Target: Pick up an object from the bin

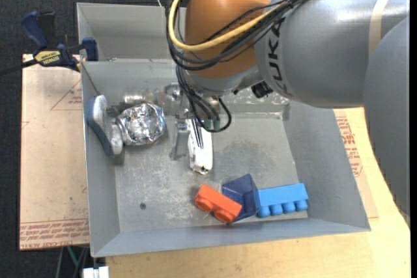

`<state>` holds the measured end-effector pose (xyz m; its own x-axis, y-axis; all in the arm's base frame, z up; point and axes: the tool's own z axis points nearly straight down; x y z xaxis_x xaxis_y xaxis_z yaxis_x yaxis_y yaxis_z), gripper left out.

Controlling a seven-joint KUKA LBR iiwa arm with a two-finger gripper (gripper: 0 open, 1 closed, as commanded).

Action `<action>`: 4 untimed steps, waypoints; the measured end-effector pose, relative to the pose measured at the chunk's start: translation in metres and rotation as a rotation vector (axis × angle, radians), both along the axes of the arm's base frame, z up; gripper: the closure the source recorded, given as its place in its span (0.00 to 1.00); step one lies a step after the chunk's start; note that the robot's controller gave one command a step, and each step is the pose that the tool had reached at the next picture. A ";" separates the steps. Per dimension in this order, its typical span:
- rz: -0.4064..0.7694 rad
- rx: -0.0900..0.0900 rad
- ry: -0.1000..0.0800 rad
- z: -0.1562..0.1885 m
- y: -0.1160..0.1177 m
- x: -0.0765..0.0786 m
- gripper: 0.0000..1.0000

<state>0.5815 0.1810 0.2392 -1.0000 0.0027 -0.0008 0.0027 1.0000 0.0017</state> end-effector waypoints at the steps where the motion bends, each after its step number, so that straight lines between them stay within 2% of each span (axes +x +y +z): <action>1: 0.000 0.000 0.000 0.000 0.000 0.000 0.00; 2: -0.010 0.001 -0.001 0.000 -0.002 0.000 0.00; 3: 0.274 0.000 -0.002 -0.018 -0.037 0.019 0.00; 4: -0.059 0.002 -0.002 -0.030 -0.019 0.019 0.00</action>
Offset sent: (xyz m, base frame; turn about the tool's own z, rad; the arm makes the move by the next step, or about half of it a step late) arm 0.0116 -0.0578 -0.0073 0.2099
